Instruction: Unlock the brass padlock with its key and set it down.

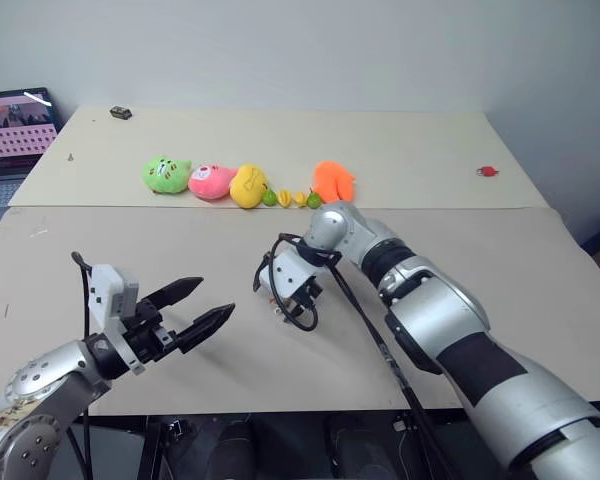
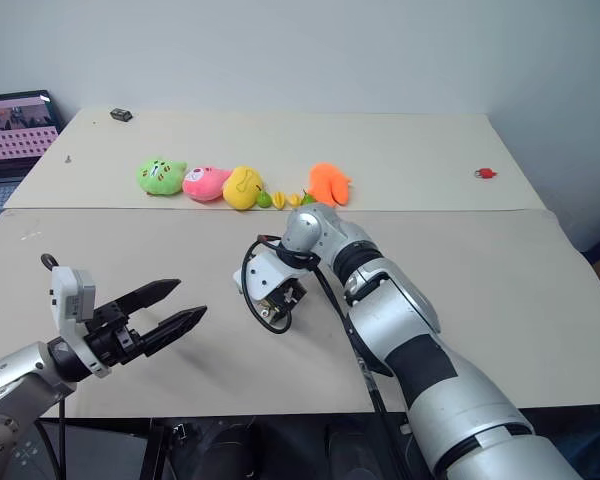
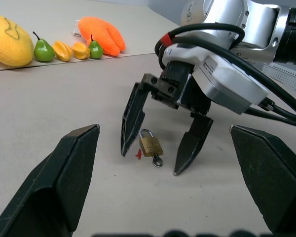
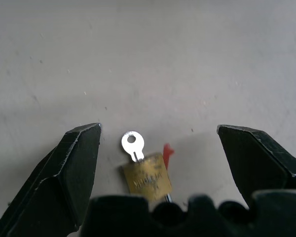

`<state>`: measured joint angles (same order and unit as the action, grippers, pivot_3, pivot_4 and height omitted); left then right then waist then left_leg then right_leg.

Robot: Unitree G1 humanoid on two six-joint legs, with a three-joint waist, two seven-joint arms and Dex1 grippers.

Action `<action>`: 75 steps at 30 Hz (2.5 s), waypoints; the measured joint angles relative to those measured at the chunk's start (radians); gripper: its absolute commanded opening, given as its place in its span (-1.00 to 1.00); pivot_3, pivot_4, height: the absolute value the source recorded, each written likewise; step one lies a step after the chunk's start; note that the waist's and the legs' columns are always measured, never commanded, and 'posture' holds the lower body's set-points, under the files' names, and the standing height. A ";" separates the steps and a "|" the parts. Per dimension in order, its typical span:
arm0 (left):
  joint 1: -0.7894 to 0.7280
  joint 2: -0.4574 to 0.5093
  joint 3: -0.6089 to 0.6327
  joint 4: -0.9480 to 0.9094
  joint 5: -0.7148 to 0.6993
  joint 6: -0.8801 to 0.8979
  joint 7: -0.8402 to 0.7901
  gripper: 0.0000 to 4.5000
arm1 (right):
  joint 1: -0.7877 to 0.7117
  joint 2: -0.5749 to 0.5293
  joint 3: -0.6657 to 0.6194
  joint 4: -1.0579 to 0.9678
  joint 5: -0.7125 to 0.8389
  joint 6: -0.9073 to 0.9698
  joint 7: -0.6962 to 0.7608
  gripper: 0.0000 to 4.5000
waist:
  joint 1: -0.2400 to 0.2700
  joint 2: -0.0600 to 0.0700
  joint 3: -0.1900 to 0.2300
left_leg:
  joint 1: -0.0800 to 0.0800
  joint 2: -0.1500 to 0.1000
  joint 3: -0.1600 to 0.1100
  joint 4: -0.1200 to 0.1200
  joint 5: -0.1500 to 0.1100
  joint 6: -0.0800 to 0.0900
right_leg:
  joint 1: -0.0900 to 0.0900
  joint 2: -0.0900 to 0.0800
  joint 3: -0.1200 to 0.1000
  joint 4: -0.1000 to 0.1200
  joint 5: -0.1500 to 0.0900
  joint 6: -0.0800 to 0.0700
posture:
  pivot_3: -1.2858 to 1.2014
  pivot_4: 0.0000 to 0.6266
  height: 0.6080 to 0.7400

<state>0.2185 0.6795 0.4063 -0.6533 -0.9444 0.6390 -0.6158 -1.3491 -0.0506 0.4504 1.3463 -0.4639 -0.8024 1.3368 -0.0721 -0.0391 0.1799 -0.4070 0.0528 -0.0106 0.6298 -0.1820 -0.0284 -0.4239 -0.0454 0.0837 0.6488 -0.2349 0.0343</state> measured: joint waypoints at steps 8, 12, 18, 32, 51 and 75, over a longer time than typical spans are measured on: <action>0.001 -0.001 0.000 -0.004 -0.001 0.000 0.015 1.00 | -0.003 -0.006 0.023 0.004 -0.034 -0.018 -0.034 0.97 | 0.000 0.000 0.000 | 0.001 0.000 0.000 0.000 0.000 0.000 | 0.001 0.000 0.000 0.000 0.000 0.000 | 0.03 -0.52 0.65; -0.005 -0.001 0.000 -0.004 -0.002 0.000 0.018 1.00 | -0.002 -0.015 0.052 -0.002 -0.046 -0.064 -0.059 0.97 | 0.002 0.000 0.000 | 0.002 0.000 0.000 0.000 0.000 0.000 | 0.002 0.000 0.000 0.000 0.000 0.000 | 0.03 -0.52 0.65; -0.015 -0.001 0.000 -0.004 -0.005 0.000 0.020 1.00 | -0.002 -0.023 0.058 -0.002 -0.054 -0.070 -0.074 0.97 | 0.003 -0.001 0.000 | 0.003 0.000 0.000 0.000 0.000 0.000 | 0.003 0.000 0.000 0.000 0.000 0.000 | 0.03 -0.52 0.65; -0.057 -0.025 -0.023 -0.003 -0.039 0.001 0.050 1.00 | -0.060 -0.077 0.156 -0.004 -0.123 0.054 0.020 0.97 | 0.033 -0.001 -0.001 | 0.002 -0.001 0.000 0.002 0.000 0.000 | 0.004 -0.001 -0.001 -0.001 0.000 0.000 | 0.03 -0.52 0.65; -0.071 -0.066 -0.027 0.017 -0.078 -0.001 0.077 1.00 | -0.082 0.001 0.135 0.001 -0.103 0.179 0.163 0.97 | 0.015 -0.002 -0.001 | 0.001 0.000 0.000 0.000 0.000 0.000 | 0.001 0.000 -0.001 0.000 0.000 0.000 | 0.03 -0.52 0.65; -0.096 -0.082 -0.036 0.035 -0.078 -0.001 0.077 1.00 | -0.116 0.029 0.129 0.017 -0.122 0.169 0.083 0.97 | 0.000 -0.002 0.000 | 0.000 0.000 -0.001 -0.001 0.000 -0.001 | -0.001 0.001 -0.001 0.001 -0.001 -0.001 | 0.03 -0.52 0.65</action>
<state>0.1221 0.5979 0.3707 -0.6184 -1.0228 0.6376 -0.5386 -1.4649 -0.0212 0.5795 1.3638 -0.5860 -0.6332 1.4197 -0.0719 -0.0410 0.1796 -0.4074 0.0531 -0.0117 0.6291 -0.1820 -0.0290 -0.4246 -0.0449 0.0823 0.6496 -0.2356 0.0335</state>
